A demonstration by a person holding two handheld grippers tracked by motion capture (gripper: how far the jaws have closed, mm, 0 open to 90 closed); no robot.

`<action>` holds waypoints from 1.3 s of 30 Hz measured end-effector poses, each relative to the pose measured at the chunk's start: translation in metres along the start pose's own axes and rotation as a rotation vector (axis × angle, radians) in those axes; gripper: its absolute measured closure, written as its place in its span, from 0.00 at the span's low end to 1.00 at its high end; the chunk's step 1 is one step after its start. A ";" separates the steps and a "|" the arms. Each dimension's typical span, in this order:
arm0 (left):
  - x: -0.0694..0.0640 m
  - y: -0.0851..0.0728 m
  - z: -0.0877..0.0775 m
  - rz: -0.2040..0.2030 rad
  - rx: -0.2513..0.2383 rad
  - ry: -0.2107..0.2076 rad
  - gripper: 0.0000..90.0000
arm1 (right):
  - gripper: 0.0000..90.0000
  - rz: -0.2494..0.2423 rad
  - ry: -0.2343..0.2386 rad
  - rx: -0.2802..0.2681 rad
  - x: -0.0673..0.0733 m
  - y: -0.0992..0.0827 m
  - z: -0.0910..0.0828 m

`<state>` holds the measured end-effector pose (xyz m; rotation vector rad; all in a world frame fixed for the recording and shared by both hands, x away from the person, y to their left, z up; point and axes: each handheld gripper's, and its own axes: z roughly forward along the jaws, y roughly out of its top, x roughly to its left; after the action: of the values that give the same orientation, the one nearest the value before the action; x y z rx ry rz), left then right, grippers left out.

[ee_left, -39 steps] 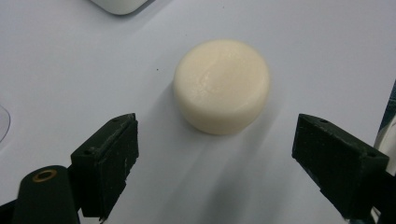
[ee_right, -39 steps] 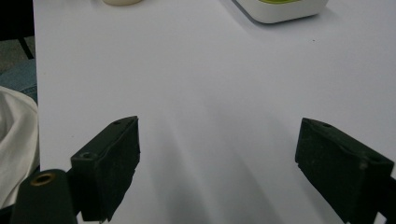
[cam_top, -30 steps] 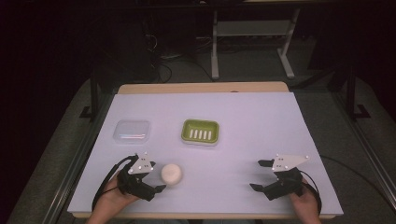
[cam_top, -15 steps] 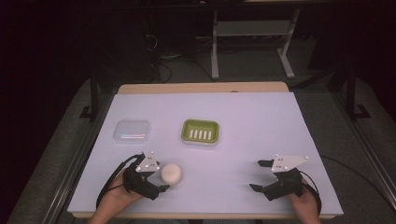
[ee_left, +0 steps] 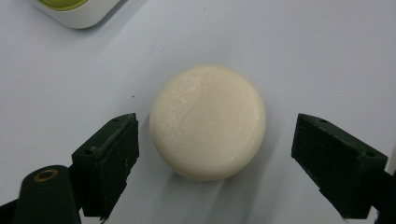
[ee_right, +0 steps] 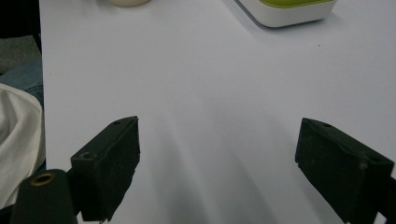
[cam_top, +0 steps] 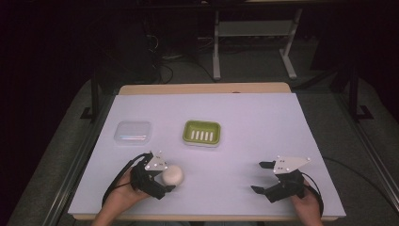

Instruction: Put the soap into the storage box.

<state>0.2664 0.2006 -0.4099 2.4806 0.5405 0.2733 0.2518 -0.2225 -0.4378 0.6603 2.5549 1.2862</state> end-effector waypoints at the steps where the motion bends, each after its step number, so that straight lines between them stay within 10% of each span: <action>1: 0.001 0.001 0.001 0.005 0.006 0.000 0.16 | 0.15 0.002 0.000 0.002 0.000 0.000 0.000; 39: 0.005 0.015 0.029 0.022 0.142 -0.032 0.23 | 0.15 -0.001 0.005 0.000 0.001 0.001 0.000</action>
<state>0.2850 0.1767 -0.4241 2.6248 0.5362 0.2100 0.2515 -0.2216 -0.4374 0.6558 2.5591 1.2895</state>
